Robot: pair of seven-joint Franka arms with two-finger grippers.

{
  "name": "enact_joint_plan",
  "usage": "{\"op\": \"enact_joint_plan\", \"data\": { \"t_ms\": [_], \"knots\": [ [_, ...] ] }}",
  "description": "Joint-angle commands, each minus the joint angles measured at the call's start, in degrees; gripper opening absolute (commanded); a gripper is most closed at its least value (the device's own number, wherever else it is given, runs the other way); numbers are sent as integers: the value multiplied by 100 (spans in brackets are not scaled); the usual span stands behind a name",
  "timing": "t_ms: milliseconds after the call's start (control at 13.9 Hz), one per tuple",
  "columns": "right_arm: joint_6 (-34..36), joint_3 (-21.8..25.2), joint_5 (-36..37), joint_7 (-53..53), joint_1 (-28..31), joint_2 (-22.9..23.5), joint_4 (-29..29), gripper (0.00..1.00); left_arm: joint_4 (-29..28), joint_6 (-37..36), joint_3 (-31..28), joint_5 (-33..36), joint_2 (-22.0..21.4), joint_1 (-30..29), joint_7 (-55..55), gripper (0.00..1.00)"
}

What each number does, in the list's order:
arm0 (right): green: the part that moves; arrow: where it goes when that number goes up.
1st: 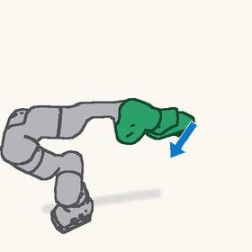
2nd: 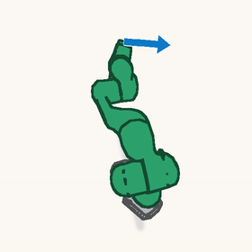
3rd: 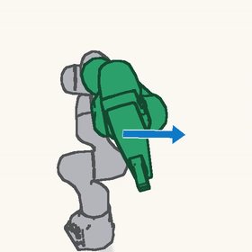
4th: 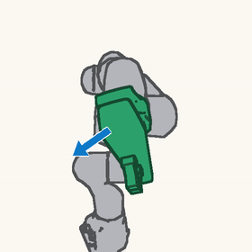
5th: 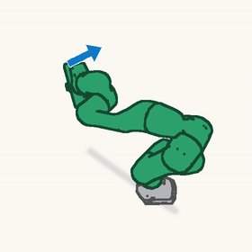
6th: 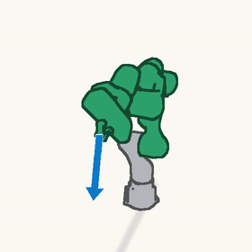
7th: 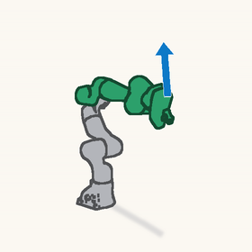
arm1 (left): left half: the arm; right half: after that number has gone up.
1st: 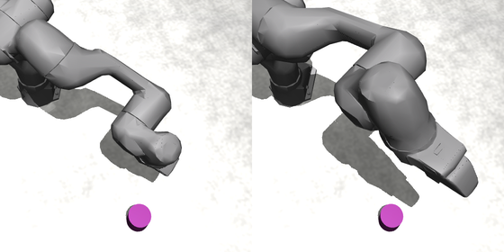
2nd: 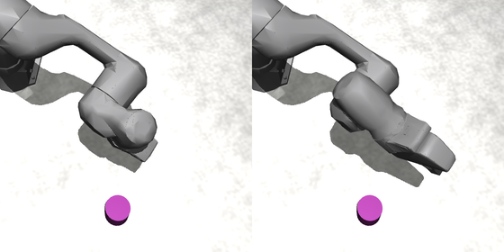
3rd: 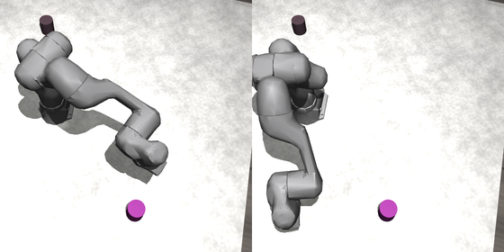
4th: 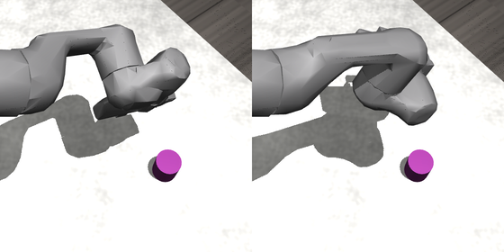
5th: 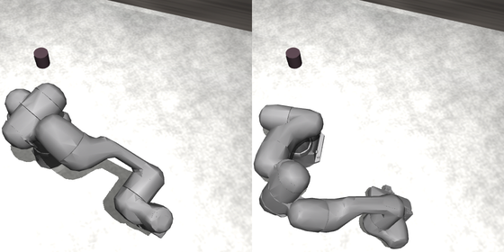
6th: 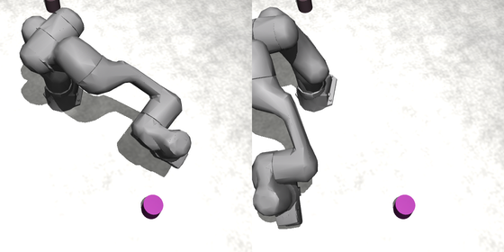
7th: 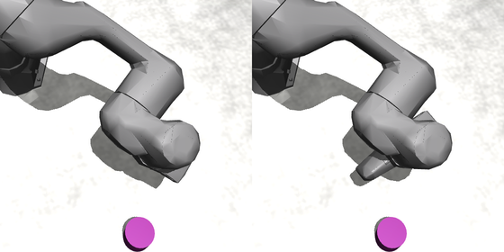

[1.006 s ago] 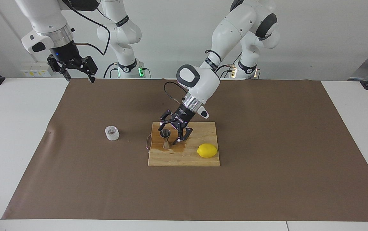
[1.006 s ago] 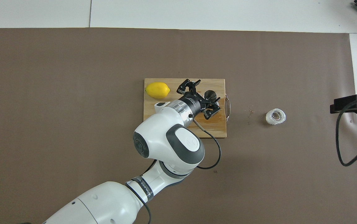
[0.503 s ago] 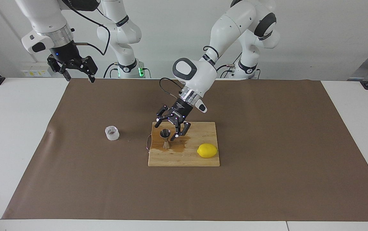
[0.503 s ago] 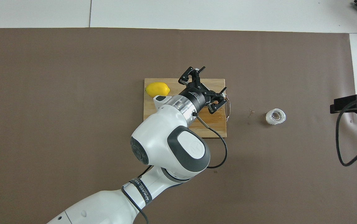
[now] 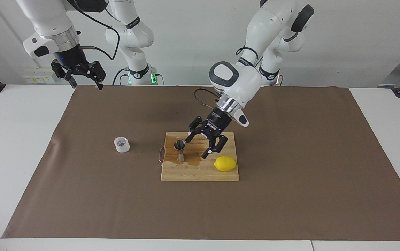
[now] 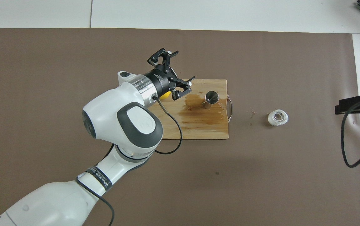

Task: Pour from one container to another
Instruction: 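Withdraw the left gripper while the right gripper reaches the white cup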

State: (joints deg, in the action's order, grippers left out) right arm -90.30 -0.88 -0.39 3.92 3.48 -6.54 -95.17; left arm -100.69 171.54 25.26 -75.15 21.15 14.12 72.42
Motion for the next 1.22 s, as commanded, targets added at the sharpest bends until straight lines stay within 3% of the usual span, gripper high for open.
{"op": "enact_joint_plan", "data": {
  "t_ms": [0, 287, 503, 934, 1149],
  "knots": [
    [187, -27, -93, 57, 100, -242, -107, 100, -853, -751, -4, 797, -664, -513, -44, 100],
    [548, -53, -102, 22, 82, -357, -99, 100, -1224, -1779, -30, 2589, -1007, -1217, -44, 100],
    [461, -44, -102, -714, 65, -435, -265, 100, -1242, -2798, -21, 3689, -1192, -1884, -44, 100],
    [-654, -35, -137, -3541, 100, -585, -1248, 100, -900, -3706, -56, 6017, -1272, -2264, -236, 100],
    [-1436, -27, -155, -5247, 214, -542, -1662, 100, -820, -3969, -135, 6285, -1315, -2396, -1016, 100]
  ]
}}
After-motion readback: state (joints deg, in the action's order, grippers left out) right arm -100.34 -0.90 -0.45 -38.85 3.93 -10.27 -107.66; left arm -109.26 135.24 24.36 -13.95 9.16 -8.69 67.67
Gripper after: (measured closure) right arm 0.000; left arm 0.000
